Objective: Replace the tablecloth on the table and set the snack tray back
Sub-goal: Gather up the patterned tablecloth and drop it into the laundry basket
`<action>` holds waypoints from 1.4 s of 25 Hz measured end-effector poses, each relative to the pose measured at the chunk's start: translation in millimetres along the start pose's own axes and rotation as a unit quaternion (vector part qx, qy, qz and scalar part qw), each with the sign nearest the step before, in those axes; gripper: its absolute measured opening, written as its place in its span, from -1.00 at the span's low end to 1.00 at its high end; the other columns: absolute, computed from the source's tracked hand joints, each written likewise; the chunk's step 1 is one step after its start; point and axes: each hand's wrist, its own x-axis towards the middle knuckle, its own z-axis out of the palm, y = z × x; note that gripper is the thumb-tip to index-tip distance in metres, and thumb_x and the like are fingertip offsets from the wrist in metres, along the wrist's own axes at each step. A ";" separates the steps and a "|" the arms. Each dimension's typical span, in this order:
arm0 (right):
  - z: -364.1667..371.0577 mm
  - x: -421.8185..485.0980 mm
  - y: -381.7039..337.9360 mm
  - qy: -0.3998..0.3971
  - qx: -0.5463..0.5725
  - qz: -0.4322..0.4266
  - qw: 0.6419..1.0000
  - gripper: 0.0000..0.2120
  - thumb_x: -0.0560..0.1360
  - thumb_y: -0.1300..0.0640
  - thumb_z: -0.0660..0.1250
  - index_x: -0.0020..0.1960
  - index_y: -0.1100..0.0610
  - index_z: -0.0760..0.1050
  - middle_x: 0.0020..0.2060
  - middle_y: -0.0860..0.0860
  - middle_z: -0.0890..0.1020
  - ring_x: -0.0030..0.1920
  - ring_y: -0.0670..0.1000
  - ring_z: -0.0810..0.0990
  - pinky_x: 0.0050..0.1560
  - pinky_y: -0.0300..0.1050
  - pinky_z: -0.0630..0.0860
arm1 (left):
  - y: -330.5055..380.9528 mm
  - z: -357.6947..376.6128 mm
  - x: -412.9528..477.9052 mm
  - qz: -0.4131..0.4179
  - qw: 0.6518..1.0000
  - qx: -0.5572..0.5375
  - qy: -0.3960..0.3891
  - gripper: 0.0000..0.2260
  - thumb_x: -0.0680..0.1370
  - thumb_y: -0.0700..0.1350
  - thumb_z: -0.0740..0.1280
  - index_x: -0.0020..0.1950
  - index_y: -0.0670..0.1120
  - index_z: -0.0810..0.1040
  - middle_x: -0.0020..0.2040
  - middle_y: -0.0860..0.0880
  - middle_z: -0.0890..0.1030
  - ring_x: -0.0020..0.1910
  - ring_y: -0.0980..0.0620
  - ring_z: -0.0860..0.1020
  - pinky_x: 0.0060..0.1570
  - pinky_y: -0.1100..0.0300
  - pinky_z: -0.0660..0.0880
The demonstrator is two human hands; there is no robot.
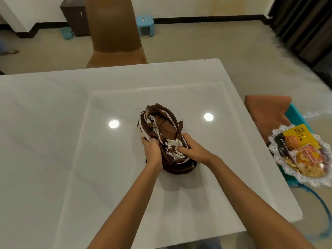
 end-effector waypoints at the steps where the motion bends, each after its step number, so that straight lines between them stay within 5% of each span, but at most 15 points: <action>1: -6.7 -14.6 10.0 0.020 0.008 0.006 1.000 -0.61 0.46 0.02 0.29 0.24 0.01 0.29 0.01 0.03 0.54 0.01 0.01 0.55 0.06 -0.05 0.51 | -7.1 15.8 -8.2 -0.021 0.999 -0.024 -0.027 -0.40 0.50 0.10 0.16 0.52 0.11 0.09 0.40 -0.12 0.38 0.28 -0.15 0.43 0.30 -0.15 0.39; 3: -15.6 -37.8 22.6 0.048 0.029 0.019 0.998 -0.59 0.46 0.09 0.33 0.24 0.06 0.26 -0.02 0.06 0.53 -0.03 0.00 0.55 0.02 -0.08 0.51 | -15.3 38.9 -23.9 -0.032 0.997 0.002 -0.065 -0.21 0.45 0.31 0.24 0.55 0.12 -0.06 0.51 -0.11 0.21 0.42 -0.16 0.29 0.38 -0.16 0.27; 6: -36.8 -79.4 44.6 0.100 0.051 0.049 0.992 -0.56 0.43 0.14 0.37 0.22 0.12 0.24 0.00 0.04 0.53 -0.01 -0.03 0.57 0.02 -0.08 0.55 | -36.1 74.7 -53.8 -0.016 0.987 0.096 -0.128 0.00 0.40 0.28 0.39 0.55 0.03 -0.23 0.53 -0.07 0.16 0.47 -0.12 0.21 0.42 -0.07 0.22; 10: -65.7 -162.4 93.4 0.209 0.094 0.097 0.969 -0.65 0.47 0.10 0.31 0.18 0.13 0.27 0.03 0.02 0.52 0.02 -0.05 0.53 -0.01 -0.14 0.50 | -85.4 138.0 -104.1 0.003 0.961 0.175 -0.215 -0.05 0.29 0.32 0.45 0.53 0.07 0.06 0.41 -0.05 0.39 0.35 -0.09 0.39 0.33 -0.09 0.37; 14: -93.0 -250.8 152.3 0.436 0.237 0.129 0.859 -0.62 0.50 -0.10 0.32 0.06 0.22 0.39 -0.09 0.03 0.54 -0.10 -0.10 0.53 -0.04 -0.10 0.46 | -147.5 202.5 -171.0 -0.004 0.912 0.227 -0.340 -0.27 0.40 0.19 0.44 0.45 0.04 0.17 0.30 -0.01 0.48 0.24 -0.04 0.49 0.26 -0.05 0.45; 17: -115.9 -313.0 186.4 0.527 0.301 0.153 0.780 -0.76 0.50 0.08 0.40 0.01 0.15 0.37 -0.12 0.00 0.55 -0.15 -0.14 0.56 -0.20 -0.32 0.48 | -191.9 239.8 -216.5 0.000 0.871 0.238 -0.429 -0.42 0.44 0.07 0.46 0.36 0.05 0.25 0.23 0.01 0.53 0.18 0.01 0.54 0.21 0.01 0.49; 19: -133.3 -352.1 211.0 0.532 0.338 0.157 0.760 -0.63 0.46 0.22 0.42 0.14 0.15 0.29 -0.04 0.04 0.56 -0.09 -0.06 0.60 -0.14 -0.26 0.54 | -218.2 263.6 -239.5 0.024 0.846 0.268 -0.461 -0.38 0.42 0.06 0.48 0.36 0.03 0.25 0.21 0.01 0.54 0.16 0.02 0.54 0.21 0.02 0.49; 22: -156.0 -398.6 248.4 0.514 0.339 0.145 0.774 -0.23 0.33 0.32 0.47 0.37 0.00 0.12 0.10 0.07 0.56 0.06 0.04 0.62 0.02 -0.08 0.58 | -253.4 293.0 -264.0 0.060 0.804 0.320 -0.497 -0.39 0.42 -0.06 0.49 0.33 0.00 0.19 0.24 0.00 0.50 0.19 0.03 0.51 0.22 0.05 0.47; 25: -171.6 -430.1 286.9 0.505 0.300 0.138 0.797 -0.04 0.17 0.34 0.46 0.46 0.00 0.13 0.23 0.01 0.49 0.22 -0.06 0.53 0.18 -0.15 0.50 | -290.7 318.1 -281.6 0.048 0.779 0.353 -0.516 -0.45 0.43 -0.22 0.45 0.23 -0.02 0.16 0.24 -0.03 0.46 0.20 0.00 0.48 0.21 0.05 0.46; 30: -194.5 -450.3 347.6 0.491 0.269 0.141 0.817 -0.13 0.14 0.41 0.45 0.36 0.08 0.20 0.21 0.03 0.47 0.19 -0.18 0.52 0.13 -0.30 0.46 | -348.6 357.7 -283.7 -0.015 0.786 0.361 -0.502 -0.38 0.41 -0.39 0.41 0.23 0.01 0.13 0.15 0.00 0.49 0.18 -0.03 0.50 0.15 0.04 0.49; 35: -211.1 -441.2 407.9 0.448 0.212 0.200 0.845 -0.28 0.19 0.07 0.56 0.17 0.08 0.19 0.07 -0.07 0.46 0.04 -0.35 0.50 0.00 -0.40 0.45 | -399.2 385.5 -257.9 -0.049 0.798 0.382 -0.464 -0.23 0.32 -0.47 0.43 0.33 0.01 0.13 0.18 -0.01 0.50 0.19 -0.02 0.49 0.21 -0.02 0.46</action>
